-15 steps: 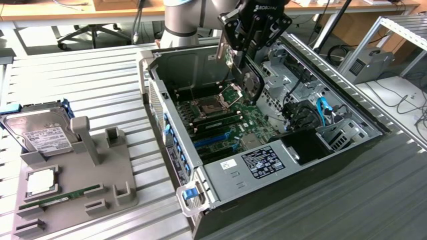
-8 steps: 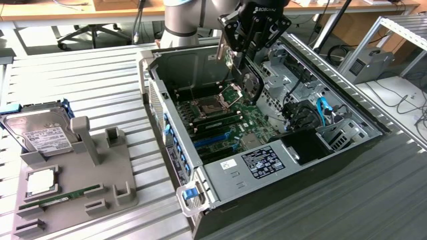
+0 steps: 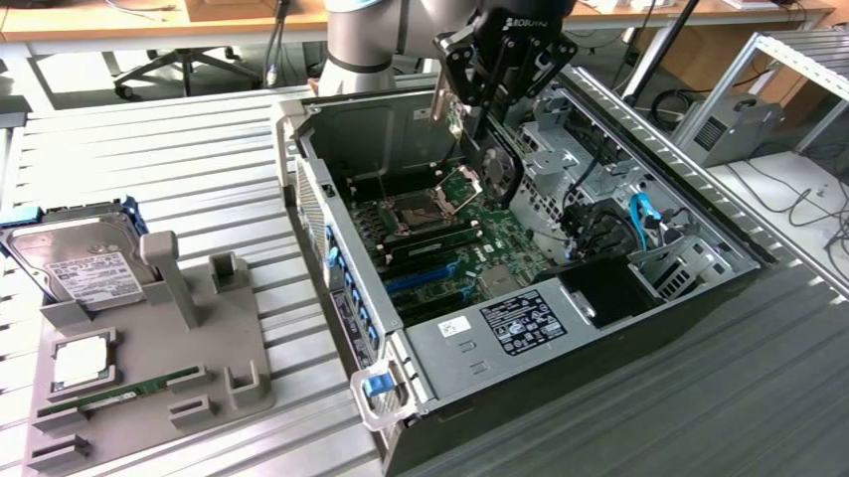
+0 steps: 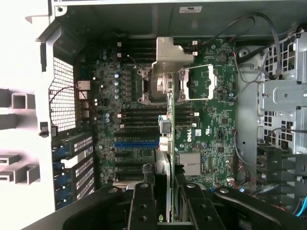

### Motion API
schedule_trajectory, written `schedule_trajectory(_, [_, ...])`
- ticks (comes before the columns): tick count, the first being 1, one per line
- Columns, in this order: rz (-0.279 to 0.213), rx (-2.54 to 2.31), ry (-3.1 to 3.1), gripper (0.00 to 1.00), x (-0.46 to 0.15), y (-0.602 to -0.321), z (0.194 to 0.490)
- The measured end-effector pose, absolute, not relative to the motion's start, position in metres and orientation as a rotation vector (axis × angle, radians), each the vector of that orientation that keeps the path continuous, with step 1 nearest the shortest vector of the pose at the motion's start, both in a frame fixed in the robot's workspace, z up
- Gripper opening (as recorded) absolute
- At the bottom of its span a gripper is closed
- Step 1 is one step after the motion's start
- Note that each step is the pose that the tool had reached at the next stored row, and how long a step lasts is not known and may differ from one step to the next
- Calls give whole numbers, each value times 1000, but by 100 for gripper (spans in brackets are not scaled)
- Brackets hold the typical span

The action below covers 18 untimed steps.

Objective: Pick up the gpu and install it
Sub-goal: 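Pick up the gpu and move the gpu toward the slot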

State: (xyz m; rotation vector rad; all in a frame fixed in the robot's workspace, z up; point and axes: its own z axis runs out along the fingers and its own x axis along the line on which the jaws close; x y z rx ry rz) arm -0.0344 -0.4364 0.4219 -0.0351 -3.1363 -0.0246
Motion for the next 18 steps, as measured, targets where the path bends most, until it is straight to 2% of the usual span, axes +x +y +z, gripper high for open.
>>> schedule_trajectory(18, [-25, -35, -3136, 26, -32, -435, 414])
